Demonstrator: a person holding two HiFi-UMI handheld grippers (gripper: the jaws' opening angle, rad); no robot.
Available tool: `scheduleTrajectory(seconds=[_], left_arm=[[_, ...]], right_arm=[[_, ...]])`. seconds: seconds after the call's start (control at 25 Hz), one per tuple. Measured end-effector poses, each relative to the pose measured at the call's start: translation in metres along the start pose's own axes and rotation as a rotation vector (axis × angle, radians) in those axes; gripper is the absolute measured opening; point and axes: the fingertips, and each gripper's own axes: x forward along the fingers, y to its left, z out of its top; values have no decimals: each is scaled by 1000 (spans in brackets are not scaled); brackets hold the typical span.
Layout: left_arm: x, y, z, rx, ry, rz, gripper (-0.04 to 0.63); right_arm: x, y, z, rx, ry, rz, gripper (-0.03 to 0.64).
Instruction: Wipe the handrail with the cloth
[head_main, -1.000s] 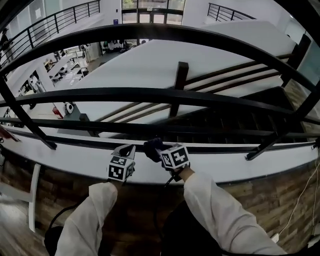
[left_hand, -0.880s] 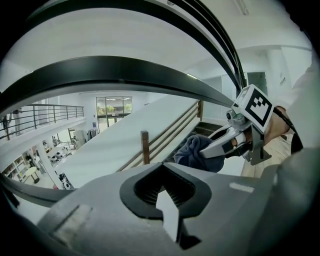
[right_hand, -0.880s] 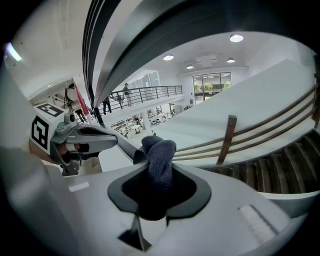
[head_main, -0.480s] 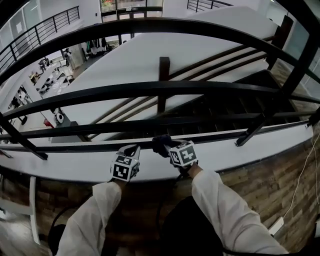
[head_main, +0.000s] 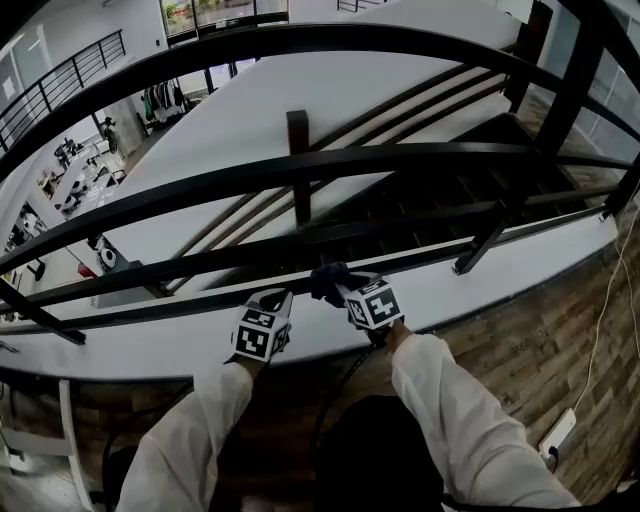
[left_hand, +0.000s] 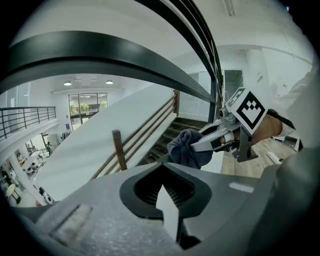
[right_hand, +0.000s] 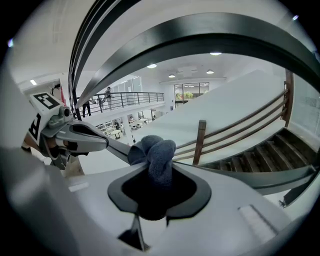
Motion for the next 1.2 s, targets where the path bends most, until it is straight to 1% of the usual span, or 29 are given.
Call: scheduleTrajectory(seconds=[0.12,0.24,0.28,0.36,0.44,0.56,0.64,0.76,0.88,1.2], left_arm=[[11,-18,13,0,2,-29,-2],[26,-34,21,-41,2,-48,-2],[32,-40,22,-43,6,-54,-2],[44,-52,26,-19,13,-69,-2],[56,-66,32,-8,12,-90,-2],[74,-87,39,-27,9,-123,-2],[81,-99,41,-28,11,-142,-2],[90,-110,45,-37,7,-157,-2],[96,-117,51,-49,4,-161,-2],[102,-126,62,-32,0,-168,-2]], right_arm=[[-7,-16,-4,17,-9,-15,90],[-17,-34,-9,31,-20,-42,90],[-20,-41,-11,34,-24,-52,89],[-25,-52,-14,35,-36,-68,89],[-29,-63,-17,19,-48,-86,91],[-36,-73,-16,-20,-58,-109,91],[-39,-76,-15,-27,-64,-116,91],[-42,-79,-17,-5,-80,-116,91],[-44,-91,-21,22,-99,-130,91],[-57,-126,-33,99,-126,-160,92]])
